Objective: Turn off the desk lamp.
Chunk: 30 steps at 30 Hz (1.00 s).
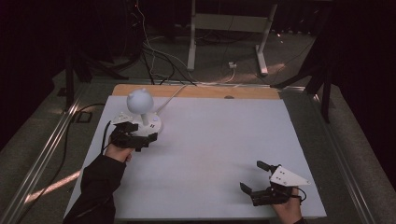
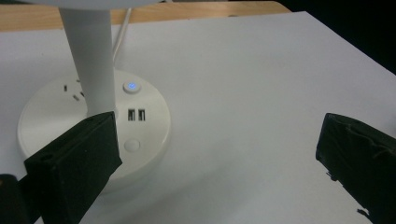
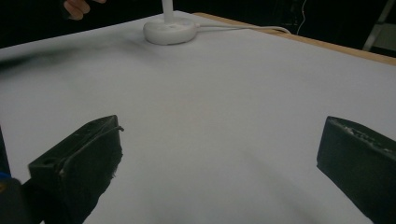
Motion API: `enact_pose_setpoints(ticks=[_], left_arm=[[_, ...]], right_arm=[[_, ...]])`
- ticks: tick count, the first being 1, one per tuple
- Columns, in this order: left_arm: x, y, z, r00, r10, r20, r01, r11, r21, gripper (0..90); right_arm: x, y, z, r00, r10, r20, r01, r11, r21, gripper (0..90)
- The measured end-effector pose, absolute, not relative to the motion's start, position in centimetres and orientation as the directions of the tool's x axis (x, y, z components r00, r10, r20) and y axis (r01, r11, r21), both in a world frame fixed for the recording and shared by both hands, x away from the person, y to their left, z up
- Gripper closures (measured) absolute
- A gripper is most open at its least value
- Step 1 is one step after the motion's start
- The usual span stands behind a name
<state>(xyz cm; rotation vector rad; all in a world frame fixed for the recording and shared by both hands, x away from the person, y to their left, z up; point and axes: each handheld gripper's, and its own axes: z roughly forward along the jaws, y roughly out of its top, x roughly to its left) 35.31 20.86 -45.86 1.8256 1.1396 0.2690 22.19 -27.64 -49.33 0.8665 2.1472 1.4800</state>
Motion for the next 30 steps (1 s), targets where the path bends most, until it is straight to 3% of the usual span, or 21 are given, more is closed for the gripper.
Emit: enact_pose_setpoints(ticks=[3, 11, 14, 30], left_arm=[[34.6, 20.8, -45.9, 0.549, 0.805, -0.223, 0.573, -0.169, 0.802, 0.4], [32.8, 21.4, -46.8, 0.558, 0.804, -0.206, 0.568, -0.189, 0.801, 0.4], [31.8, 21.4, -47.2, 0.568, 0.81, -0.145, 0.522, -0.219, 0.824, 0.4], [27.8, 21.0, -48.9, 0.639, 0.742, -0.202, 0.536, -0.242, 0.808, 0.5]], right_arm=[[22.1, -27.6, -49.3, -0.733, 0.68, 0.025, 0.267, 0.253, 0.93, 0.0], [22.1, -27.6, -49.2, -0.735, 0.678, 0.026, 0.265, 0.252, 0.931, 0.0], [22.1, -27.6, -49.2, -0.735, 0.678, 0.023, 0.263, 0.254, 0.931, 0.0], [22.1, -27.5, -49.3, -0.736, 0.676, 0.022, 0.266, 0.259, 0.929, 0.0]])
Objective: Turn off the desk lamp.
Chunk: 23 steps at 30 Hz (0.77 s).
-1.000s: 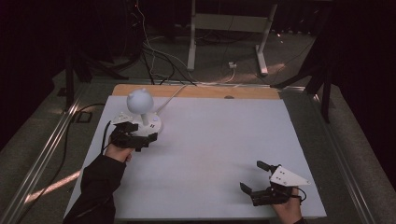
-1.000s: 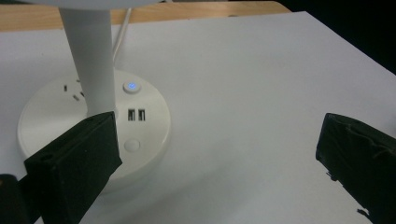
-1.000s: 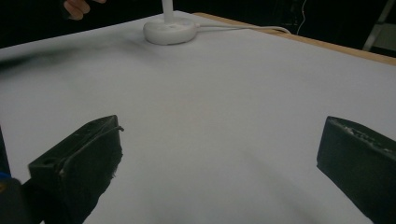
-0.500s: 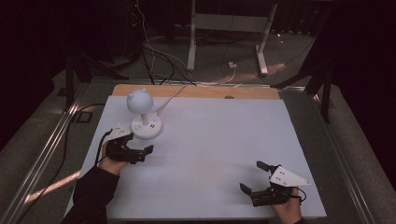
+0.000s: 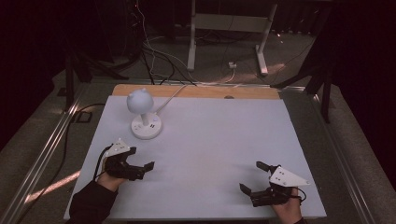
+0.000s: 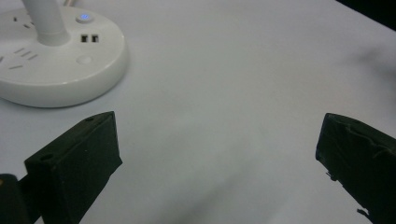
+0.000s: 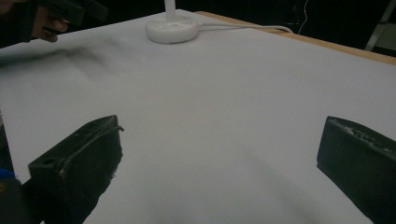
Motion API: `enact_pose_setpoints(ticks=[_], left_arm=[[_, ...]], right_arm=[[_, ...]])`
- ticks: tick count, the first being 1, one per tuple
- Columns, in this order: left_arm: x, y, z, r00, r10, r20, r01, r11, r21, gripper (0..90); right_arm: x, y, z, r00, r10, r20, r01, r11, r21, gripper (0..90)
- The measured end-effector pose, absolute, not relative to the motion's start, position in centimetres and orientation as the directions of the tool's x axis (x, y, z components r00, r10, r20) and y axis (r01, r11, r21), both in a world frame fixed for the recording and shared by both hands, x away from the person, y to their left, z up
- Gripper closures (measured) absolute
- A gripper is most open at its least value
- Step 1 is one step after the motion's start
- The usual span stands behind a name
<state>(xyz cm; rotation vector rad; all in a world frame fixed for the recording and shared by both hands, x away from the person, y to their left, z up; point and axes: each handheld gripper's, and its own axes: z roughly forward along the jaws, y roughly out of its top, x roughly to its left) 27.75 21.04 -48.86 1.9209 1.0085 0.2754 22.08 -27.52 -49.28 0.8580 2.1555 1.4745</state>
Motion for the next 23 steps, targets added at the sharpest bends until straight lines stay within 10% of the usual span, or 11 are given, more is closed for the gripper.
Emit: enact_pose_setpoints(ticks=[23], left_arm=[[23.7, 20.4, -50.6, 0.685, 0.713, -0.147, 0.511, -0.328, 0.795, 0.5]], right_arm=[[22.1, -27.5, -49.4, -0.739, 0.673, 0.023, 0.272, 0.266, 0.925, 0.0]])
